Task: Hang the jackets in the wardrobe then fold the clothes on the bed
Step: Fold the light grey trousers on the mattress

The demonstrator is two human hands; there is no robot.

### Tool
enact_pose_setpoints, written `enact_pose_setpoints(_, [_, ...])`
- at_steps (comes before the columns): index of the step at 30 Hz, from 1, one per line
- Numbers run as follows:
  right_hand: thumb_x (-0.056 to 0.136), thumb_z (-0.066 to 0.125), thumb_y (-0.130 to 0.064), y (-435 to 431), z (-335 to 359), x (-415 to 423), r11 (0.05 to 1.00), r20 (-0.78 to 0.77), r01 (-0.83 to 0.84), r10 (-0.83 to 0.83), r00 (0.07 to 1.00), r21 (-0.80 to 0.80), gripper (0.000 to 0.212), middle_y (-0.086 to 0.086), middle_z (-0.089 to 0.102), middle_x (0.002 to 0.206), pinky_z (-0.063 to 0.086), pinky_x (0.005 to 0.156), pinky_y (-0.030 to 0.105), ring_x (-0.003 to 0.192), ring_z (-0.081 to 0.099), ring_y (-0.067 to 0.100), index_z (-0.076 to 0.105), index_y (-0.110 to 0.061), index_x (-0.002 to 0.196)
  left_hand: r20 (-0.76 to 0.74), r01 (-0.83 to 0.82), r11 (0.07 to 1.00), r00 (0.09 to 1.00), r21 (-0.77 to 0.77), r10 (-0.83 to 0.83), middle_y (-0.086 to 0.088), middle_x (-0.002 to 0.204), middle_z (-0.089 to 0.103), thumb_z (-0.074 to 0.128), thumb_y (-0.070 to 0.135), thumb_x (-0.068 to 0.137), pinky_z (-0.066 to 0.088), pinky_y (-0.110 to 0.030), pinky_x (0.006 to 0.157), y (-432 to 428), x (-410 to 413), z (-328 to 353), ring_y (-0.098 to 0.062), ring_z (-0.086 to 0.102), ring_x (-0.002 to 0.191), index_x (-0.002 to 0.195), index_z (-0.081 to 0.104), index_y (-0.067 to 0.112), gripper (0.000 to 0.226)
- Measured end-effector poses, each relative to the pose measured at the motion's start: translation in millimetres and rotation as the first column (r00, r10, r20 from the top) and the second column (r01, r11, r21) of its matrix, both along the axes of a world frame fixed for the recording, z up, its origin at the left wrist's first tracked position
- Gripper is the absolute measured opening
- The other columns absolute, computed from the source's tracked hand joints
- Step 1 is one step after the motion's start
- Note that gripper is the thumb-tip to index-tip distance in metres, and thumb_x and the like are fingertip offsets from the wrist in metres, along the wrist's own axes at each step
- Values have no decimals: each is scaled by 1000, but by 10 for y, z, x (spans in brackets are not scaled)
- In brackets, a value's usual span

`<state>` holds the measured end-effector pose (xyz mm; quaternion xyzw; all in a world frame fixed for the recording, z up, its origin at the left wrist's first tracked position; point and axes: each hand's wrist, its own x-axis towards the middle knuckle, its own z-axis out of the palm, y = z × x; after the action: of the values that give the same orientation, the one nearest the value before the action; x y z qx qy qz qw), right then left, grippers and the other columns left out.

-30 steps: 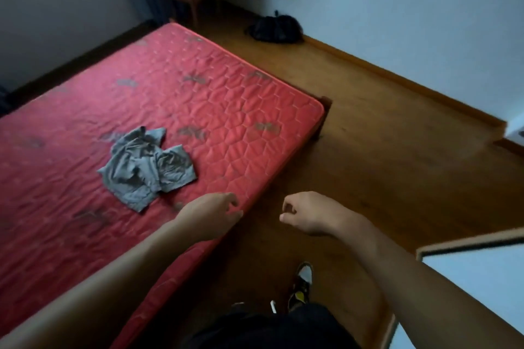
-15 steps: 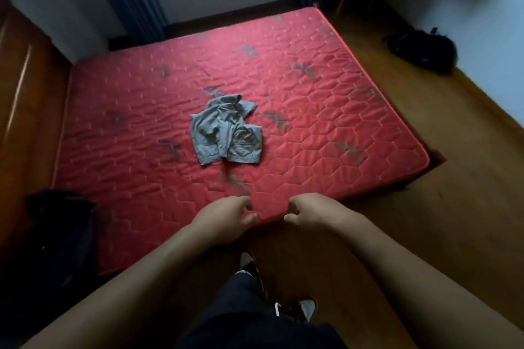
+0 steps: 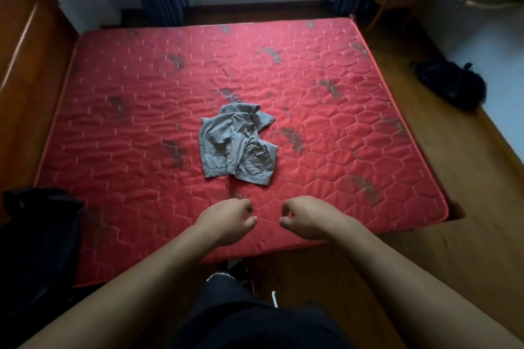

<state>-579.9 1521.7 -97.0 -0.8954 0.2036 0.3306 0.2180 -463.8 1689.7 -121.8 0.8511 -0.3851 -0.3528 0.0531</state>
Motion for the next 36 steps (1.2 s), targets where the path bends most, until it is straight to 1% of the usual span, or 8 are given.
enact_pose_setpoints(7, [93, 54, -41, -285, -125, 689, 999, 11, -38, 38, 999, 18, 31, 8, 69, 112, 55, 87, 43, 104, 64, 29, 68, -17, 107, -4, -35, 998, 999, 49, 35, 2, 115, 68, 50, 51, 95, 53, -42, 88, -218, 713, -80, -21, 63, 105, 118, 61, 28, 34])
enact_pose_setpoints(13, [94, 53, -44, -620, -509, 1202, 987, -24, -152, 154, 988, 59, 34, 7, 69, 114, 55, 86, 42, 104, 64, 29, 67, -18, 111, -53, -124, 983, 990, 135, 132, 3, 120, 65, 53, 50, 95, 52, -43, 91, -401, 1048, -376, -19, 62, 109, 121, 59, 28, 35])
enact_pose_setpoints(19, [96, 47, -49, -898, -1384, 1721, 950, -38, -292, 297, 954, 108, 38, 7, 64, 120, 49, 82, 38, 110, 62, 29, 62, -20, 116, -64, -238, 943, 964, 233, 259, 6, 123, 60, 53, 51, 94, 52, -42, 93, -644, 1327, -1073, -18, 59, 115, 127, 57, 32, 38])
enact_pose_setpoints(24, [95, 42, -54, -979, -2478, 2085, 954, -61, -283, 289, 955, 95, 47, 8, 56, 121, 50, 85, 42, 112, 58, 32, 58, -18, 122, -61, -268, 914, 952, 303, 299, 5, 128, 54, 50, 49, 96, 52, -43, 91, -785, 1720, -2131, -22, 58, 116, 127, 55, 32, 36])
enact_pose_setpoints(29, [97, 44, -46, -941, -3669, 2237, 948, -151, -317, 317, 936, 23, 42, 11, 43, 133, 45, 93, 49, 125, 43, 35, 54, -19, 127, -42, -224, 895, 965, 385, 260, -2, 134, 45, 52, 33, 95, 50, -46, 90, -862, 2057, -3316, -29, 52, 121, 128, 55, 30, 33])
enact_pose_setpoints(32, [98, 43, -34, -926, -4331, 2229, 937, -223, -349, 336, 915, -18, 39, 13, 20, 156, 36, 101, 57, 142, 22, 39, 49, -32, 137, 3, -136, 888, 989, 438, 150, -6, 141, 35, 54, 25, 93, 46, -50, 94, -889, 2169, -3977, -32, 41, 130, 131, 55, 28, 38])
enact_pose_setpoints(34, [101, 38, -28, -970, -4615, 2201, 934, -287, -357, 339, 896, -10, 47, 12, -9, 166, 25, 108, 68, 151, -4, 44, 39, -41, 147, 55, -53, 875, 998, 481, 31, -13, 155, 21, 51, 19, 94, 38, -56, 105, -871, 2268, -4280, -36, 22, 145, 133, 56, 27, 40])
enact_pose_setpoints(36, [103, 32, -23, -1021, -4869, 2155, 928, -308, -371, 347, 886, -23, 54, 10, -29, 163, 17, 110, 74, 149, -22, 45, 27, -45, 152, 91, 21, 846, 992, 532, -82, -16, 166, -4, 53, 16, 95, 27, -63, 111, -829, 2407, -4590, -39, -5, 153, 132, 58, 28, 39])
